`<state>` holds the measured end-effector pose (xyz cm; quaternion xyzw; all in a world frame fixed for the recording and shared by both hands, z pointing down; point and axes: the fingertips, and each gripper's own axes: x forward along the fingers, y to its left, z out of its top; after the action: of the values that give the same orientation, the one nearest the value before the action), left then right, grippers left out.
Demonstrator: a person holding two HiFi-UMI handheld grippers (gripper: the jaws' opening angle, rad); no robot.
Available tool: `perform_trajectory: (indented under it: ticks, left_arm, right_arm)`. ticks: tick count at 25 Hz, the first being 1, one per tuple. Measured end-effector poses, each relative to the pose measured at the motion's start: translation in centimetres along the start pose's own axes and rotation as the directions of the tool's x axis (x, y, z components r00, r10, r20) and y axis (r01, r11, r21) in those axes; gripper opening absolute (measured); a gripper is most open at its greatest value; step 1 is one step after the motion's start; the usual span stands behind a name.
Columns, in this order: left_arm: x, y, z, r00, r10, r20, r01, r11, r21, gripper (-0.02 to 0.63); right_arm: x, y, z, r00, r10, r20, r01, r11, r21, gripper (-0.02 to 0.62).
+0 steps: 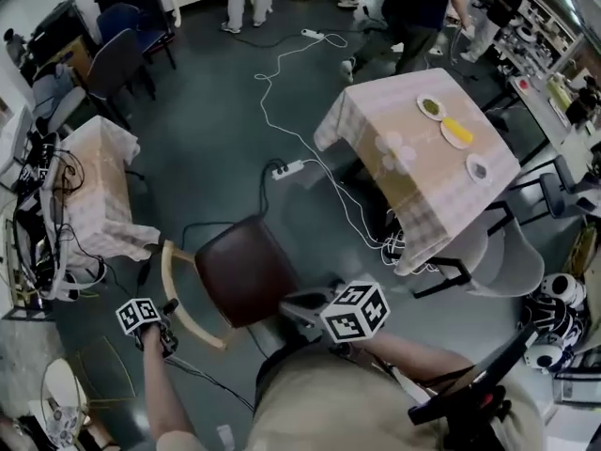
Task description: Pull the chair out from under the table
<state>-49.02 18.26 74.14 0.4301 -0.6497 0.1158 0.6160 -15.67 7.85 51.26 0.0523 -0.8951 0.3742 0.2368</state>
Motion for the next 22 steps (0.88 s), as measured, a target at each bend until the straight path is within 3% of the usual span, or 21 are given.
perform_trajectory:
  ticks: [4, 8, 10, 12, 13, 19, 22]
  left_arm:
    - [-4.3, 0.3, 1.3, 0.989, 0.010, 0.151, -0.014, 1.000, 0.026, 0.355]
    - [-8.7, -1.9, 3.1, 0.949, -0.021, 0.316, -0.002, 0.997, 0.073, 0.326]
    - [-10.7, -3.6, 4.1, 0.915, -0.048, 0.400, 0.007, 0.995, 0.103, 0.254]
    - [-12.5, -5.4, 4.8, 0.879, -0.078, 0.470, 0.011, 0.989, 0.144, 0.084]
    - [-13.1, -6.4, 4.9, 0.866, -0.098, 0.490, 0.017, 0.986, 0.168, 0.012]
    - [-14.2, -12.5, 3.6, 0.837, -0.215, 0.503, 0.080, 0.958, 0.277, 0.008]
    - [-13.8, -16.1, 2.3, 0.837, -0.262, 0.481, 0.084, 0.929, 0.359, 0.008]
  right_arm:
    - [0.0, 1.1, 1.1, 0.998, 0.068, 0.005, -0.068, 0.998, -0.003, 0.011]
    - [-0.8, 2.0, 2.1, 0.993, 0.115, 0.031, -0.115, 0.993, 0.021, 0.011]
    - [-0.9, 2.5, 2.4, 0.990, 0.137, 0.043, -0.138, 0.990, 0.034, 0.011]
    - [-1.0, 2.9, 2.7, 0.986, 0.156, 0.054, -0.158, 0.986, 0.043, 0.011]
    - [-1.0, 3.2, 2.8, 0.985, 0.163, 0.061, -0.166, 0.985, 0.045, 0.011]
    - [-2.0, 3.7, 2.7, 0.981, 0.171, 0.089, -0.176, 0.983, 0.052, 0.011]
    - [-2.9, 3.7, 2.6, 0.979, 0.174, 0.103, -0.180, 0.982, 0.060, 0.011]
